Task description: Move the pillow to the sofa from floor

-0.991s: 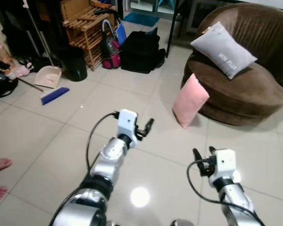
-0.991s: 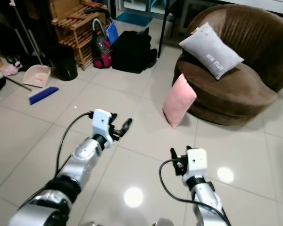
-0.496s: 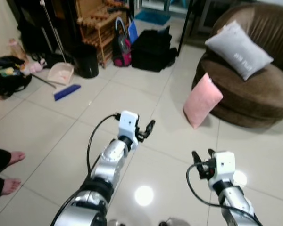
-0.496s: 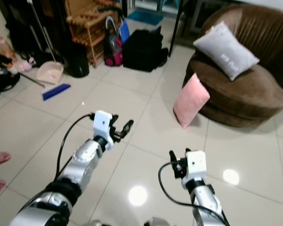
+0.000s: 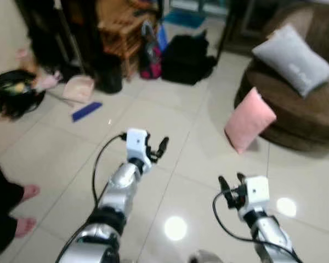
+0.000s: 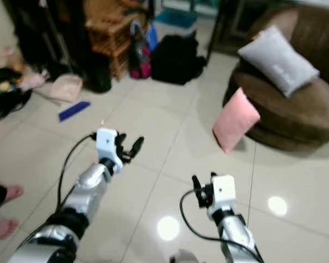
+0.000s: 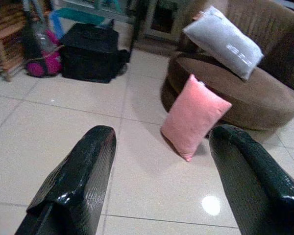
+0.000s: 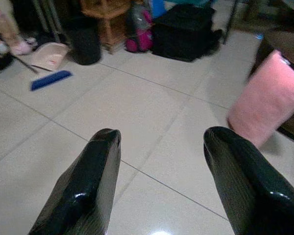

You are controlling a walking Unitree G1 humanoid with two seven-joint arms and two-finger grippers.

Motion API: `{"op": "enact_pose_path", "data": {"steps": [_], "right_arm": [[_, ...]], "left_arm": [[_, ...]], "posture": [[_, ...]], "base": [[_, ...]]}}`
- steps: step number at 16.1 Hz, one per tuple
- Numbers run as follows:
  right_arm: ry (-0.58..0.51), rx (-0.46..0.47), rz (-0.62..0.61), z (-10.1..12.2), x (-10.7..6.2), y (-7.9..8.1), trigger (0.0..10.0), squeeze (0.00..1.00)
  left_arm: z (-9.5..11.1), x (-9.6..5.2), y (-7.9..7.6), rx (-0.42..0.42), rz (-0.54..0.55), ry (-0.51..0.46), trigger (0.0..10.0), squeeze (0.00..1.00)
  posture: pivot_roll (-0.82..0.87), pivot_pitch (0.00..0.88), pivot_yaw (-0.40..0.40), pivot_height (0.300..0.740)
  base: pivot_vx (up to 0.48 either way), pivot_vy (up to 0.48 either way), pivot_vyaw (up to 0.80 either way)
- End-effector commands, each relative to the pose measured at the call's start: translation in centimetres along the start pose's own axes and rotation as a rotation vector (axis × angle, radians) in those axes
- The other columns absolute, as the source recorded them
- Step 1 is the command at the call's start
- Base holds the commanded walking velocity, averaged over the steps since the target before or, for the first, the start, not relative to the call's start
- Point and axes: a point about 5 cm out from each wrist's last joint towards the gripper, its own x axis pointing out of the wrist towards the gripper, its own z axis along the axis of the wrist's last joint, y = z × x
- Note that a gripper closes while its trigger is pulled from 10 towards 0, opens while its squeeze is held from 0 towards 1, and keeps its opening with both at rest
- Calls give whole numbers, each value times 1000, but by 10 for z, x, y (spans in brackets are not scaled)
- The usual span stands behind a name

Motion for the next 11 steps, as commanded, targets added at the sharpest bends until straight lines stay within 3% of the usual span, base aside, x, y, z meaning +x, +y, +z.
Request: {"op": "enact_pose_path", "data": {"steps": [1,8,11], "right_arm": [[26,-1,-13,-4,-5,-5,10000,0],[57,-15,11,-8,-13,-6,10000,0],[71,-24,29,-9,-15,-6,10000,0]], "left_arm": [[-2,3,-7,42,-3,25,10000,0],[3,0,-6,28,-10,-35,10000,0],[1,-3,-3,17,-2,-44,10000,0]], "posture": [[-206,103,-37,740],[-200,156,-65,740],[-193,165,-76,740]], "base": [[0,0,0],[0,0,0],[464,0,0]]}}
